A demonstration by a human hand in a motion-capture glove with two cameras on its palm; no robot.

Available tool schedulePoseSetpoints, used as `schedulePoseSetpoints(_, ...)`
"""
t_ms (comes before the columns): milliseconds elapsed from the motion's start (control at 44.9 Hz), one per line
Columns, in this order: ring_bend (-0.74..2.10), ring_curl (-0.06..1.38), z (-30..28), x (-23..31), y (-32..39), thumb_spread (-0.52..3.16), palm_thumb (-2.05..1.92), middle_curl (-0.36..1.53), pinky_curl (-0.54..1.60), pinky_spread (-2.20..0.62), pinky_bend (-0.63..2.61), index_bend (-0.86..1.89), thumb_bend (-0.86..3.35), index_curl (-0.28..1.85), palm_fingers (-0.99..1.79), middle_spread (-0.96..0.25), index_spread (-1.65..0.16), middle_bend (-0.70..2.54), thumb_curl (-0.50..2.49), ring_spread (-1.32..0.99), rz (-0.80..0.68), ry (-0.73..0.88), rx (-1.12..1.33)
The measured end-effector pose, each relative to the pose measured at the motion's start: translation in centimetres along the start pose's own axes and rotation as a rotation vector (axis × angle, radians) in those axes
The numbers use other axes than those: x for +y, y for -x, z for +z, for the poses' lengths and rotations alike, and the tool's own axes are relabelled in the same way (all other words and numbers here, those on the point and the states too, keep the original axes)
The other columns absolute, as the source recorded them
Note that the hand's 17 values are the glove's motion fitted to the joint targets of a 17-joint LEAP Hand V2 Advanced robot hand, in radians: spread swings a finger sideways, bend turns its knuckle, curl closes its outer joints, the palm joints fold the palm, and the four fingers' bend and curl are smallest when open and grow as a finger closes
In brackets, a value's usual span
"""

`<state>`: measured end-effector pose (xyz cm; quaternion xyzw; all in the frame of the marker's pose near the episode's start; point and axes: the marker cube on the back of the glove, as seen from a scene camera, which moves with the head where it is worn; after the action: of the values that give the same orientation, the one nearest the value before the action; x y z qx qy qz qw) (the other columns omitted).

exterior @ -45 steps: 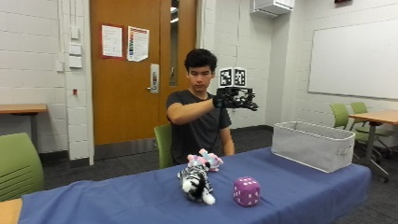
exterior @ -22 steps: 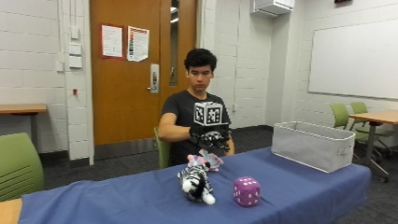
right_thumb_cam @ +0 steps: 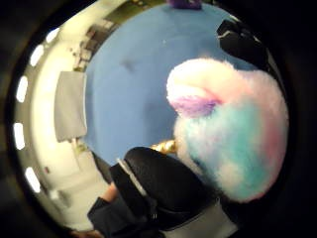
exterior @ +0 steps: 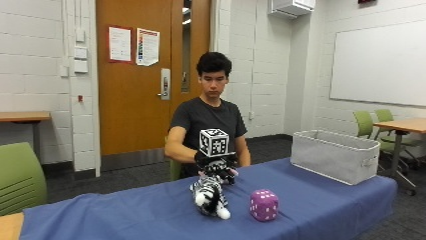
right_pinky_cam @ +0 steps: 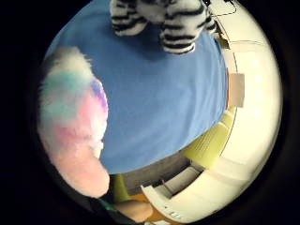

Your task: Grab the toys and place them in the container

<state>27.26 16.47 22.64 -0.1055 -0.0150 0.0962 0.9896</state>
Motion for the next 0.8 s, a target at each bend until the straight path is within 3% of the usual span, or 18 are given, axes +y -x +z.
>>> schedulePoseSetpoints(290, 0.10, 0.10, 1.6, 1.6, -1.3, 1.00, -0.08, 0.25, 0.39, 0.00, 0.60, 0.68, -0.06, 0.55, -0.13, -0.17, -0.33, 0.11, 0.11, -0.24, 0.055, 0.067, -0.003)
schedulePoseSetpoints(490, 0.16, 0.09, 1.1, 2.0, -1.4, 1.13, 0.06, 0.22, 0.46, 0.03, 0.93, 0.66, 0.02, 0.54, -0.05, -0.08, -0.35, 0.10, 0.17, -0.15, 0.053, 0.055, -0.015)
schedulePoseSetpoints(758, 0.52, 0.19, 0.0, 2.3, -0.7, 1.31, 0.37, 0.24, 0.39, -0.07, 0.75, 0.83, 0.17, 0.56, 0.51, -0.07, -0.36, 0.23, 0.27, -0.28, 0.002, 0.003, 0.087)
schedulePoseSetpoints(780, 0.46, 0.16, -0.2, 2.2, -0.7, 1.31, 0.36, 0.22, 0.39, -0.07, 0.76, 0.84, 0.17, 0.57, 0.41, -0.06, -0.36, 0.18, 0.27, -0.27, 0.000, -0.009, 0.105)
schedulePoseSetpoints(802, 0.63, 0.22, -0.3, 2.0, -0.7, 1.32, 0.41, 0.26, 0.38, -0.10, 0.71, 0.81, 0.20, 0.57, 0.60, -0.09, -0.35, 0.28, 0.28, -0.31, 0.000, -0.024, 0.120)
